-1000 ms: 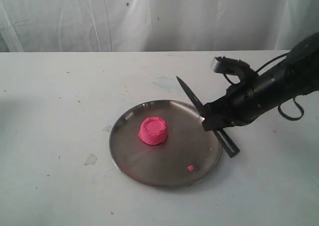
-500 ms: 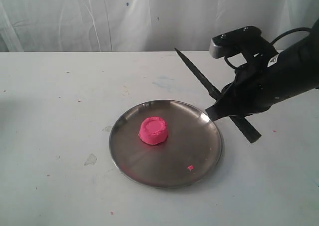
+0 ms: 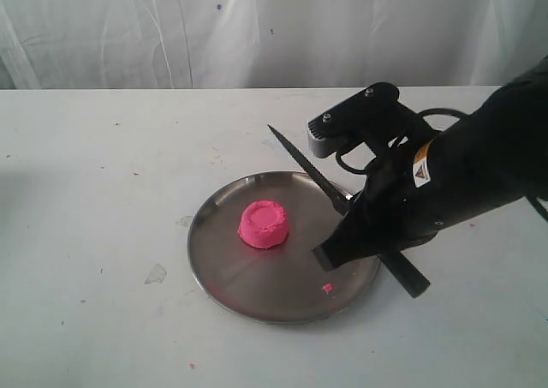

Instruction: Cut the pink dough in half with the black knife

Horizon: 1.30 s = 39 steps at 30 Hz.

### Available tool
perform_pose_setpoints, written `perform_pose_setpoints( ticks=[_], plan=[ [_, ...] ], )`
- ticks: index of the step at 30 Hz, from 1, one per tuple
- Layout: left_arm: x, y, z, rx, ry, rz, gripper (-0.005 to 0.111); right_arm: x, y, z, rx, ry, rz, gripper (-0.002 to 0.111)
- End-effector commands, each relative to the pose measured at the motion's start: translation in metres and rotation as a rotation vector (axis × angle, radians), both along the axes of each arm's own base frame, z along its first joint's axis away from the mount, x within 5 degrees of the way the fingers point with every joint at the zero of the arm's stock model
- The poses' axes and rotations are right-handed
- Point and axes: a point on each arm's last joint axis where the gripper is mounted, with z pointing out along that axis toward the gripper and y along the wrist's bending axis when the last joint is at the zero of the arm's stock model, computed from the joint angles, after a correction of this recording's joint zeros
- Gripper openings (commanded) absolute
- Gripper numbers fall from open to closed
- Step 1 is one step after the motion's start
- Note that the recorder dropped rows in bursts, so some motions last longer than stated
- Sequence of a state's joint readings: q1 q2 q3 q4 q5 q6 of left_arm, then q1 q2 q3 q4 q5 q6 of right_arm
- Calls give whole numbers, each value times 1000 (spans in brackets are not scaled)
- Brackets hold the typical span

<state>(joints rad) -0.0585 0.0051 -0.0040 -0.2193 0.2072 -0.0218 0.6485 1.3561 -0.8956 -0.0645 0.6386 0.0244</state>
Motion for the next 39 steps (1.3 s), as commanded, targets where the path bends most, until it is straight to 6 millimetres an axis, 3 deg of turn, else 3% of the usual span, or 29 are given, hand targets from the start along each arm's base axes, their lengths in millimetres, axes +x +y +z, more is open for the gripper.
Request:
perform_pose_setpoints(
  ticks=[1,9,15,26,39],
  plan=[
    [0,0,-1,-7,2,-2,0,-5,7,0,25,-28,2,0],
    [0,0,-1,-7,2,-2,0,-1,11,3,-18,-27,52,0],
    [0,0,-1,-7,2,-2,0,18,26,-5,-109,52,84,0],
    [0,0,-1,-7,2,-2,0,57,58,-32,-186,148,107,0],
    [0,0,-1,-7,-4,-2,0,70,69,-63,-226,187,128,0]
  ],
)
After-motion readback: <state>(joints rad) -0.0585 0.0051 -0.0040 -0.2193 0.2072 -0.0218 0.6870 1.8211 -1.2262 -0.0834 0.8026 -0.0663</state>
